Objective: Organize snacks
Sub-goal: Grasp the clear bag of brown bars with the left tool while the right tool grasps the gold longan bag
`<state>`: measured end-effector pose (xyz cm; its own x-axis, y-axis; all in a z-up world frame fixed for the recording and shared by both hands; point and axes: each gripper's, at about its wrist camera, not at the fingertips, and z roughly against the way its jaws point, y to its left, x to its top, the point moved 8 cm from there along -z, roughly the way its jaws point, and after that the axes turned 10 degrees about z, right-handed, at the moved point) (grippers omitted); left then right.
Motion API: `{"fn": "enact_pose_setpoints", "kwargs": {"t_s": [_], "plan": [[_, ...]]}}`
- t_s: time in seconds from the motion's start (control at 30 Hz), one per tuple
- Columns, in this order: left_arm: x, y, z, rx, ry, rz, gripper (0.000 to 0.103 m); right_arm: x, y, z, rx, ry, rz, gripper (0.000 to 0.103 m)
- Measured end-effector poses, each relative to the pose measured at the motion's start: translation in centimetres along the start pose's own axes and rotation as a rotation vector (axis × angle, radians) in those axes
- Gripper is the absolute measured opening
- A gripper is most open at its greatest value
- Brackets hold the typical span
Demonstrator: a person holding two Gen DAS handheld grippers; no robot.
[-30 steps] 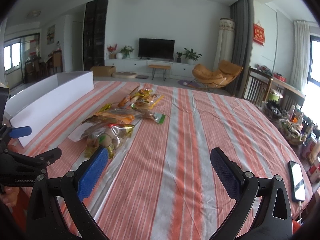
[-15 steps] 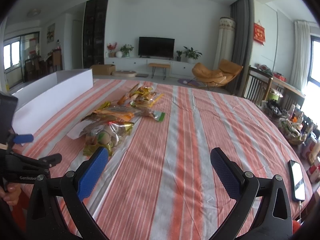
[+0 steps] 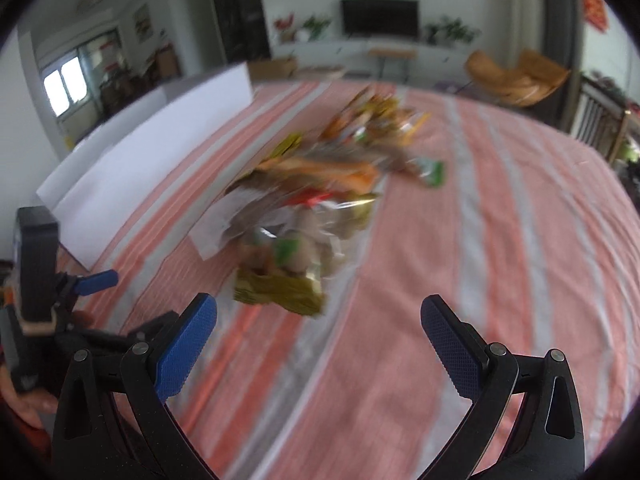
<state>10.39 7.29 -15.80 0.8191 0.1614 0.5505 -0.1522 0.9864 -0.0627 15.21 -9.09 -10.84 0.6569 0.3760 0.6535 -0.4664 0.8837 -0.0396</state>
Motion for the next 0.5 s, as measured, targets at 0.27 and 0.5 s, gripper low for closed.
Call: {"fn": "enact_pose_setpoints", "kwargs": {"t_s": [0.27,0.5], "plan": [[0.7,0.0,-0.9,-0.041,0.004,0.012,0.103,0.6,2.3,-5.4,0.002,0.124,0.048,0.103],[0.5,0.1,-0.7,-0.053,-0.025,0.000,0.103,0.4,-2.0,-5.6,-0.099,0.074,-0.049,0.100]]}}
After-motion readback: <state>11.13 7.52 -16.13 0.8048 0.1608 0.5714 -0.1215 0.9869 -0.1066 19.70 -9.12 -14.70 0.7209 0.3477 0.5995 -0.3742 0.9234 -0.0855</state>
